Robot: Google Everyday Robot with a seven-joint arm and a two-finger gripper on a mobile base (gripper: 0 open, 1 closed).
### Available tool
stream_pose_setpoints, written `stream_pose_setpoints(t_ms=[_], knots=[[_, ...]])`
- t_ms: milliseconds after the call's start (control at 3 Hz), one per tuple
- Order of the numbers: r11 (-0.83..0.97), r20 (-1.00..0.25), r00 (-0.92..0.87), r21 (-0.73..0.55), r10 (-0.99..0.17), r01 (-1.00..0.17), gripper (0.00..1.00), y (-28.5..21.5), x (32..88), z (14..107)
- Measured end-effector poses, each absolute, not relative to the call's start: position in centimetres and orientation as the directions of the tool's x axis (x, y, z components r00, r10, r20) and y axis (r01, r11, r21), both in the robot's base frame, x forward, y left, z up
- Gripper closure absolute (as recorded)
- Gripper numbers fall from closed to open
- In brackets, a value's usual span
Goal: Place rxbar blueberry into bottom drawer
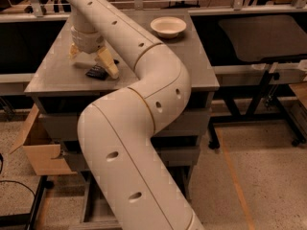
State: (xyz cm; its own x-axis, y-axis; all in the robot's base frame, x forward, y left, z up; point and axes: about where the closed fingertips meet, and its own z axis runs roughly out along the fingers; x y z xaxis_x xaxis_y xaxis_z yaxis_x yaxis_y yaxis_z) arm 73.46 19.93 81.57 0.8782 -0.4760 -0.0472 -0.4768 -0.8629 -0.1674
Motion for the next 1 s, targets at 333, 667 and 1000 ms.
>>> stream_pose_setpoints(t_ms=[333, 667, 1000], knots=[[-0.862, -0.048, 0.877, -0.165, -0.478, -0.479, 0.27, 19.81, 73.48, 81.55], [-0.862, -0.049, 0.876, -0.165, -0.479, -0.480, 0.28, 19.74, 73.44, 81.64], [-0.861, -0.049, 0.876, -0.165, -0.480, -0.481, 0.29, 19.69, 73.42, 81.74]])
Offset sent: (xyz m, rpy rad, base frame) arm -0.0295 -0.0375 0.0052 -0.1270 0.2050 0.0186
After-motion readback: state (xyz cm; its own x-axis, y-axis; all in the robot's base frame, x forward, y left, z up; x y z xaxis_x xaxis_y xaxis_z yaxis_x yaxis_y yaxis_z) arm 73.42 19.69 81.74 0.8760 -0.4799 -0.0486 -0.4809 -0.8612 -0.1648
